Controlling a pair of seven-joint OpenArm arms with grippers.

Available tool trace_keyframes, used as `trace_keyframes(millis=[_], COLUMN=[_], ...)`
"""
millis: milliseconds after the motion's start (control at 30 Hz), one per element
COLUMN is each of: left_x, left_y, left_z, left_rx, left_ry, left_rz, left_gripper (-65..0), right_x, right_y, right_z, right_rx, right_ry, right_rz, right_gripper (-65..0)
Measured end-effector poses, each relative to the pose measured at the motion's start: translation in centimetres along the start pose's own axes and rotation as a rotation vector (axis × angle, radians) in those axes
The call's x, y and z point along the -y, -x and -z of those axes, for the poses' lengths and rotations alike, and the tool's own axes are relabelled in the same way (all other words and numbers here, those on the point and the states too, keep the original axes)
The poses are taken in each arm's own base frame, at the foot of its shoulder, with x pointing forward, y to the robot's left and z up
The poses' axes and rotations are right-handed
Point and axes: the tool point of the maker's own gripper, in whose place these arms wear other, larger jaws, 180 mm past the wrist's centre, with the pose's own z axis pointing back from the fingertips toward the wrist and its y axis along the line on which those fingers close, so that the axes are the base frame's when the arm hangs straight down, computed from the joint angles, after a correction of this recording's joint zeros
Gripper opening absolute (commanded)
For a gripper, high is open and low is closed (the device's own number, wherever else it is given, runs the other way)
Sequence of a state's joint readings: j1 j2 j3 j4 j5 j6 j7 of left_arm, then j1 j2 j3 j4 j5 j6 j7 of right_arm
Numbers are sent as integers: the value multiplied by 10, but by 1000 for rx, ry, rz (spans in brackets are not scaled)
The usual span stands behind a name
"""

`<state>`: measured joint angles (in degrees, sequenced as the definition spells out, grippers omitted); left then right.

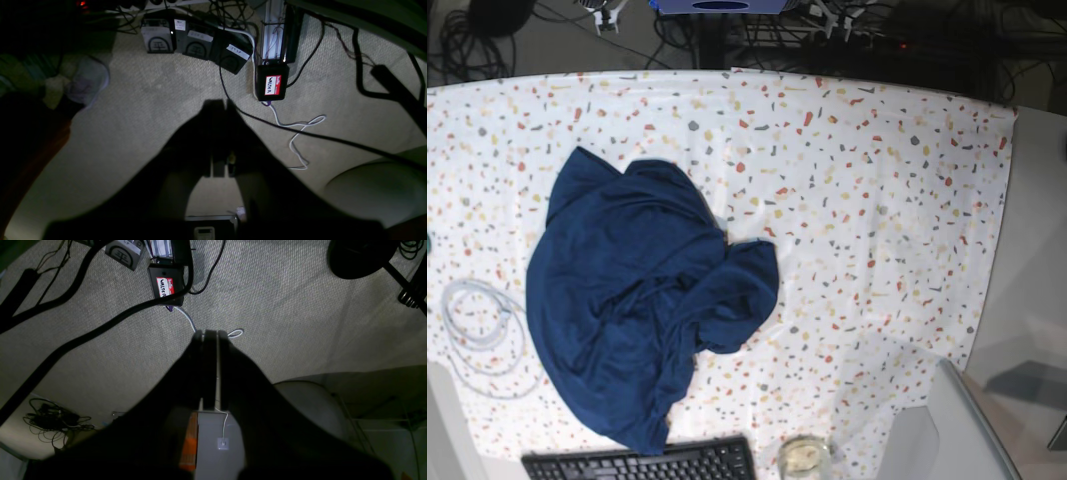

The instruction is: Layout the t-shirt on the table in an organized manner, then fold the t-shirt properly

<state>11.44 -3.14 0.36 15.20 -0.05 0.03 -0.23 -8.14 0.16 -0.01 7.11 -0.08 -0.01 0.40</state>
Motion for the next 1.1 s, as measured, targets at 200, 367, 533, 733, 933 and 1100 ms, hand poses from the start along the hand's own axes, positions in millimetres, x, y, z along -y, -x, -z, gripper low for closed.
trace_keyframes(millis=[200,367,533,733,933,1100], left_x=[0,3,1,0,0,0], left_y=[0,0,2,10,9,10], left_z=[0,0,0,-1,-1,-1], left_rx=[-1,0,0,-14,-13,-13], left_ry=[-2,4,2,1,0,0], left_rz=[3,3,4,6,6,6], left_gripper=[-650,-650,-650,-650,-650,-650], right_x=[0,0,0,0,0,0], right_y=[0,0,1,1,1,3], right_z=[0,0,0,0,0,0], right_rx=[0,0,-2,-2,-3,-3], right_ry=[0,0,0,0,0,0], right_rz=[0,0,0,0,0,1], right_gripper=[-648,-648,-648,-648,-648,-648])
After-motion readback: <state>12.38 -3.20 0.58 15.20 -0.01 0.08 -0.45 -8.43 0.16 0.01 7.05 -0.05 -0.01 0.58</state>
